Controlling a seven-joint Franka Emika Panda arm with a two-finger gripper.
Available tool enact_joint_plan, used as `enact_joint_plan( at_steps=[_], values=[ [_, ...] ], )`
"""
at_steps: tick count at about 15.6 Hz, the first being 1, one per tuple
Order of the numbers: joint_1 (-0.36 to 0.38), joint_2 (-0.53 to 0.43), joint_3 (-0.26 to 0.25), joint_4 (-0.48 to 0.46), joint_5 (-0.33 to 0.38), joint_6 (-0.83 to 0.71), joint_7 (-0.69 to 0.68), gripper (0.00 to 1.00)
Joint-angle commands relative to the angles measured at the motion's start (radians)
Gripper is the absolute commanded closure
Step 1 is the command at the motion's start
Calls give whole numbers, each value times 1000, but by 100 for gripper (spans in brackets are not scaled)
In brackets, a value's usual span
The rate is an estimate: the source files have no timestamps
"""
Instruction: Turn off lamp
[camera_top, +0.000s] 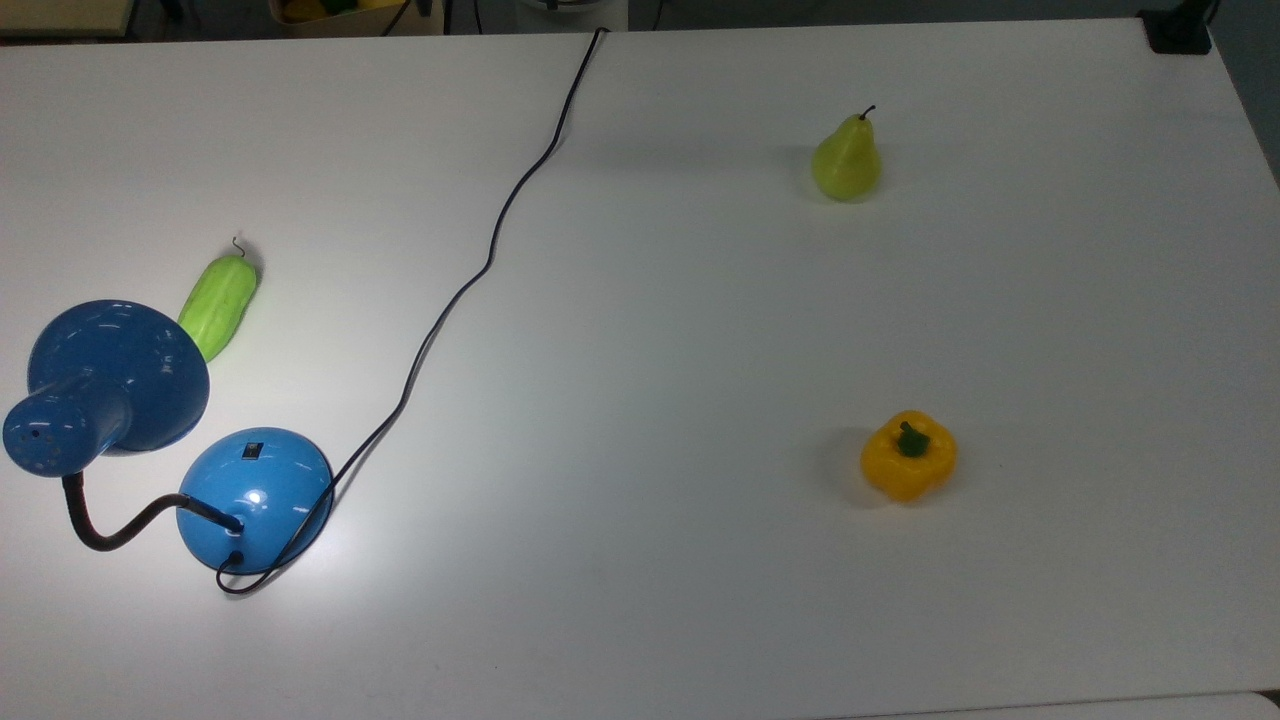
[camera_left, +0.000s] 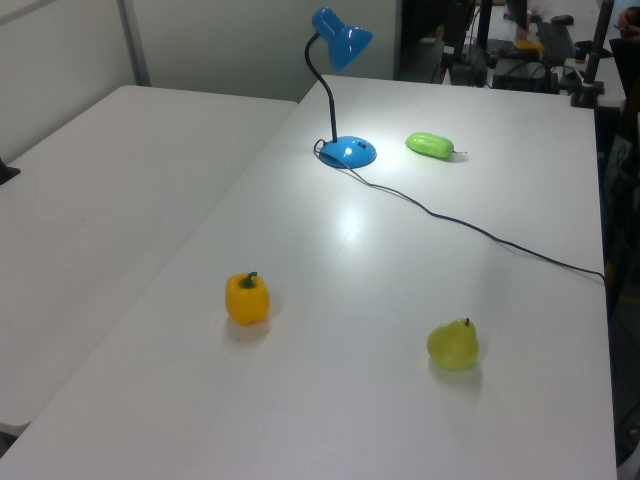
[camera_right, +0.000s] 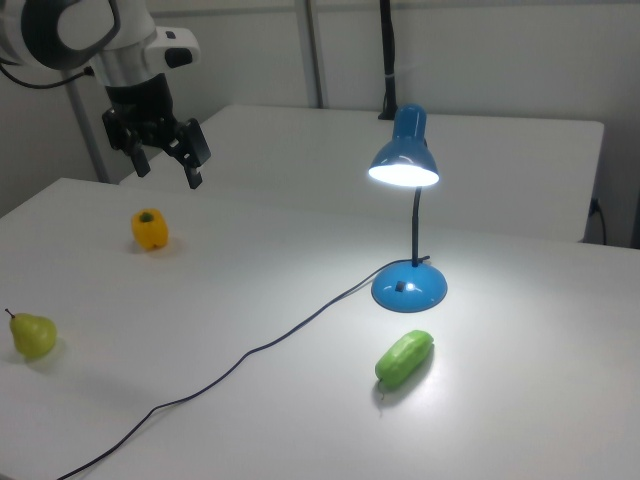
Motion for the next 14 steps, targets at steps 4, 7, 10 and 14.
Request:
enact_joint_plan(
  at_steps=[4,7,10,14],
  values=[
    [1,-19,6,-30,-11,12,-6,0],
    [1,-19,6,-30,-11,10,-12,0],
    [1,-21,6,-32,-11,10,-20,0],
    [1,-21,6,-32,-10,10,-20,0]
  ],
)
